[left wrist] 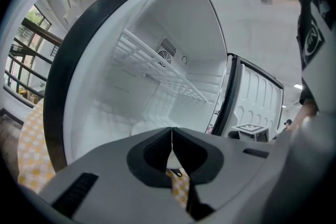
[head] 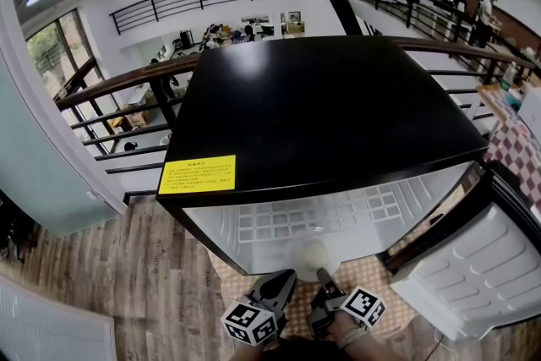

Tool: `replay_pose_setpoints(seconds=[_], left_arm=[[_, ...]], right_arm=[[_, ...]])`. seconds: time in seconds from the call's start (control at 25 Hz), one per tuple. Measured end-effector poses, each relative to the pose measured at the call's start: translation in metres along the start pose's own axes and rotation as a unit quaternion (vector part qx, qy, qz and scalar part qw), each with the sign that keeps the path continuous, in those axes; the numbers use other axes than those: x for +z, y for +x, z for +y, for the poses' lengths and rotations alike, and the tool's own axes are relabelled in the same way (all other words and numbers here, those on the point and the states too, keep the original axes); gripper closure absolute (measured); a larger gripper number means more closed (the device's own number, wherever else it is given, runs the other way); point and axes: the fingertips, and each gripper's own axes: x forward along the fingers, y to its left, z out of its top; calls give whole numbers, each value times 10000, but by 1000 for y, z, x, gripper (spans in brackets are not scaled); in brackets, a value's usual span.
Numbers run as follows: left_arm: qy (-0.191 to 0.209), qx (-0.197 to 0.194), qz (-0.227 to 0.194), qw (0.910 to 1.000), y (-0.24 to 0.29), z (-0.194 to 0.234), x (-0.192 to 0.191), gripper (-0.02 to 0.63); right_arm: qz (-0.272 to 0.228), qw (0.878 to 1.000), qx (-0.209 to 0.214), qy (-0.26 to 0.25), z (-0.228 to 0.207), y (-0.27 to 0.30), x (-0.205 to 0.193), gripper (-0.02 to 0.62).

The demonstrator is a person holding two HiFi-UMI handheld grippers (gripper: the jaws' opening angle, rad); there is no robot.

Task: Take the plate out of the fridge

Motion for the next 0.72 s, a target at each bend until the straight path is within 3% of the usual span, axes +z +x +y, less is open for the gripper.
replay_pose_setpoints(seconds=[0.72], left_arm=[[17,-52,74,10000,-3,1,0,597]], right_arm=[[-43,9991,350,215,-1,2,-1,545]])
